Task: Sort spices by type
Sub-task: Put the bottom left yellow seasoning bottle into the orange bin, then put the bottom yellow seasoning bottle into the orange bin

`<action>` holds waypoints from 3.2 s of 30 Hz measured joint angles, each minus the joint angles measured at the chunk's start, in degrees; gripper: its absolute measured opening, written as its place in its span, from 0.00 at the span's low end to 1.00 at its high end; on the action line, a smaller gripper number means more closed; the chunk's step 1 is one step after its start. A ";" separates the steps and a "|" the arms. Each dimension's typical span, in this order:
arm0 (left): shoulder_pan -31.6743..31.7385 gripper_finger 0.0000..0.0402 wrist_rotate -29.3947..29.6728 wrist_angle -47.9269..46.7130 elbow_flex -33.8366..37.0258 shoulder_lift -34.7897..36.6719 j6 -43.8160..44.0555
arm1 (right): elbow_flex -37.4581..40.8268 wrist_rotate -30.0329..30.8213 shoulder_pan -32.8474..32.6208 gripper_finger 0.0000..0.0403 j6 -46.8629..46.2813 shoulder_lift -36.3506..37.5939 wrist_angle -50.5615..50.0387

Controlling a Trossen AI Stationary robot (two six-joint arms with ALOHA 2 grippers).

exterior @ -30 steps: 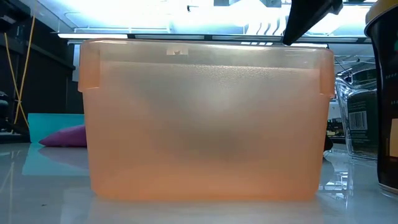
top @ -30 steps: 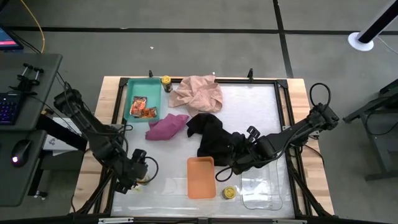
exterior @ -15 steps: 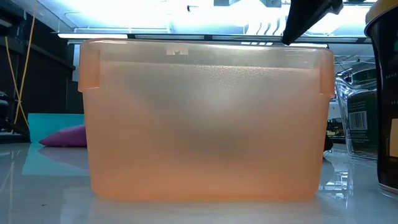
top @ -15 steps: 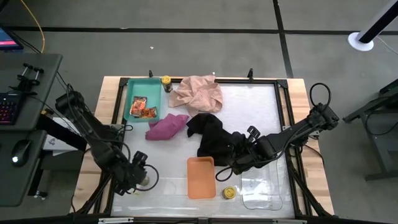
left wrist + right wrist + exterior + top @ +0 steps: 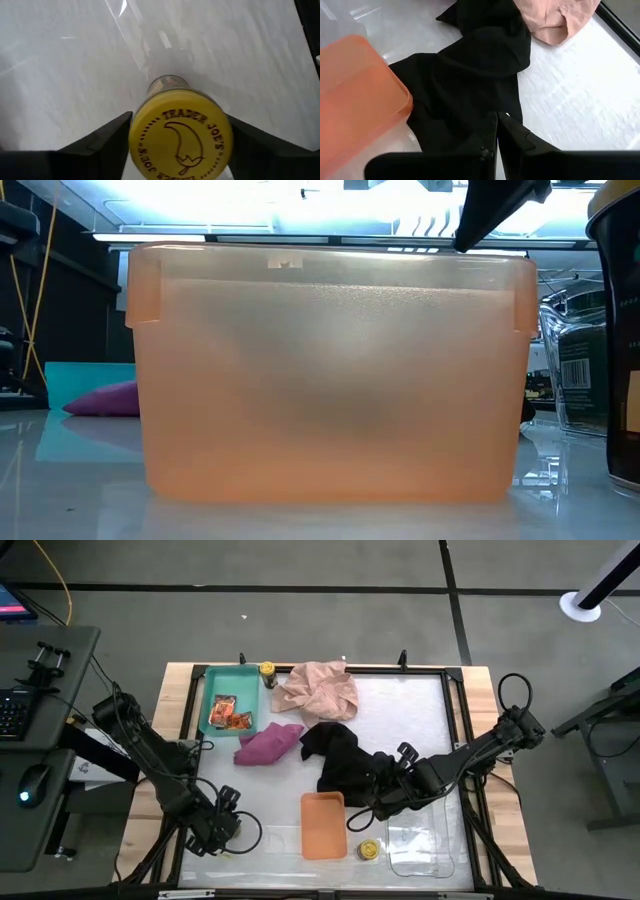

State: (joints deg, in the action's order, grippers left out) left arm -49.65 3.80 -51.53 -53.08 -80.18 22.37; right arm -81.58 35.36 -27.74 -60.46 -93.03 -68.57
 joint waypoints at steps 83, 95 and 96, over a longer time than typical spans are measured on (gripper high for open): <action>30.22 0.72 8.81 -11.17 -42.47 -14.95 -5.84 | -6.62 -18.77 -3.07 0.66 10.93 1.20 7.96; 14.60 0.73 31.40 -10.08 -42.36 -9.23 14.44 | -6.62 -32.21 -4.74 0.77 26.83 -7.51 10.61; 13.47 0.73 32.53 -10.20 -42.36 -9.25 16.12 | -6.62 -32.89 -5.20 0.77 27.55 -8.25 10.79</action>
State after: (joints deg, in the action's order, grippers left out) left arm -36.18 36.33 -61.73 -95.44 -89.43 38.49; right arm -88.20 2.47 -32.94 -32.90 -101.29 -57.78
